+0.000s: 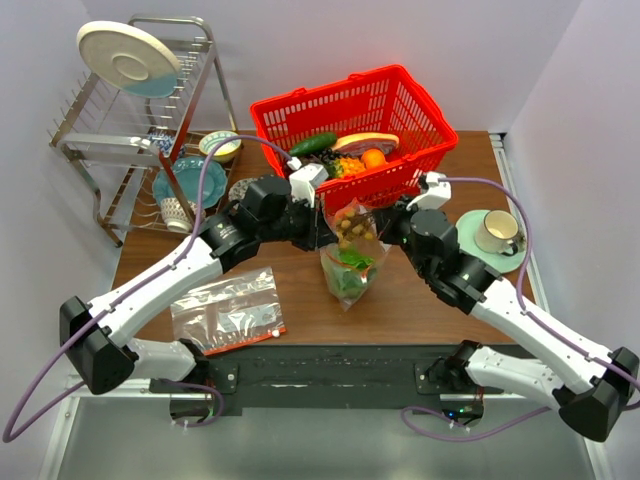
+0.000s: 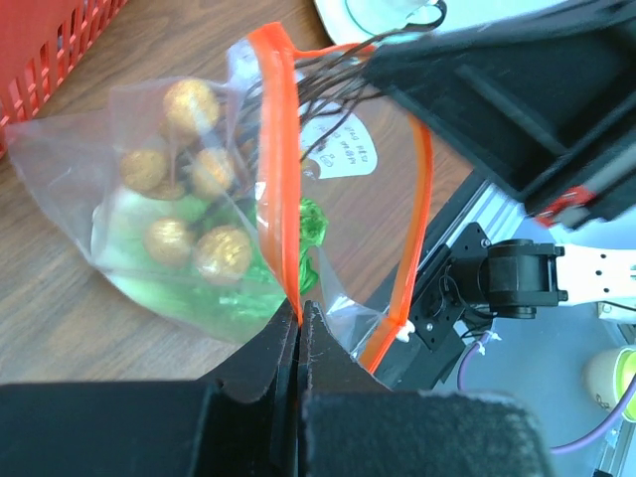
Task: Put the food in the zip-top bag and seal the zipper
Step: Adjust the fake fruit in the zipper food storage bag.
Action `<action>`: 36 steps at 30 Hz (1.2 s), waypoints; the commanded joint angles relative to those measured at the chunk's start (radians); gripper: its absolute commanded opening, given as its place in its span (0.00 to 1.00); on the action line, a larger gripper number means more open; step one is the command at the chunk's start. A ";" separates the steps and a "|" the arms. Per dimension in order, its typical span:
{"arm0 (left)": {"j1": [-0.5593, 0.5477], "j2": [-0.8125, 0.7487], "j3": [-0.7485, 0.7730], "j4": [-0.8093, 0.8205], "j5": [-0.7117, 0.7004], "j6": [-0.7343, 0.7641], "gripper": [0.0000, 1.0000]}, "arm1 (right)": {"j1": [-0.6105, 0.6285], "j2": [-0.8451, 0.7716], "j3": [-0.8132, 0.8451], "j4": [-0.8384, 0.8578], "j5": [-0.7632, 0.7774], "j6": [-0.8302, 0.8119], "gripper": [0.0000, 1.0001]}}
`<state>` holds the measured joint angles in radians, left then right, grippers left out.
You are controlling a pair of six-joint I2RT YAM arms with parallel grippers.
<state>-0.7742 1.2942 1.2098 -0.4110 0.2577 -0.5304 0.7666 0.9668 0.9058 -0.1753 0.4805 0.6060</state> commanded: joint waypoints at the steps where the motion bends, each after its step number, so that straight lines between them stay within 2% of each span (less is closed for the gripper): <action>1: 0.003 -0.006 0.027 0.098 0.049 -0.022 0.00 | 0.000 0.001 -0.159 0.224 -0.055 0.121 0.00; 3: 0.001 0.000 0.027 0.109 0.054 -0.028 0.00 | 0.000 0.004 -0.229 0.371 -0.104 0.156 0.00; 8: 0.001 0.007 0.039 0.095 0.046 -0.034 0.00 | 0.020 0.016 -0.353 0.522 -0.151 0.144 0.00; 12: 0.003 0.010 0.053 0.095 0.043 -0.036 0.00 | 0.028 0.049 -0.375 0.557 -0.193 0.098 0.00; 21: 0.003 0.033 0.053 0.086 0.064 -0.008 0.00 | 0.100 0.216 -0.288 0.554 -0.237 0.015 0.01; 23: 0.003 0.016 0.063 0.075 0.052 0.007 0.00 | 0.100 0.227 -0.277 0.551 -0.240 0.005 0.05; 24: 0.003 0.011 0.076 0.051 0.039 0.020 0.00 | 0.100 0.222 -0.274 0.531 -0.240 -0.009 0.20; 25: 0.004 0.002 0.083 0.034 0.003 0.027 0.00 | 0.100 0.195 -0.262 0.521 -0.232 -0.018 0.29; 27: 0.004 -0.004 0.103 -0.020 -0.027 0.044 0.00 | 0.102 0.161 -0.242 0.469 -0.227 -0.064 0.44; 28: 0.004 -0.009 0.108 -0.038 -0.058 0.056 0.00 | 0.100 0.132 -0.207 0.438 -0.221 -0.083 0.48; 29: 0.004 -0.010 0.112 -0.066 -0.070 0.059 0.00 | 0.100 0.116 -0.184 0.406 -0.224 -0.101 0.51; 32: 0.006 -0.026 0.117 -0.103 -0.106 0.073 0.00 | 0.100 0.084 -0.072 0.254 -0.321 -0.219 0.51; 36: 0.007 -0.053 0.122 -0.127 -0.150 0.086 0.00 | 0.099 0.036 0.037 0.055 -0.321 -0.300 0.53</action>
<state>-0.7727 1.2919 1.2831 -0.5217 0.1703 -0.4835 0.8631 1.0691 0.8307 0.0597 0.1997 0.4355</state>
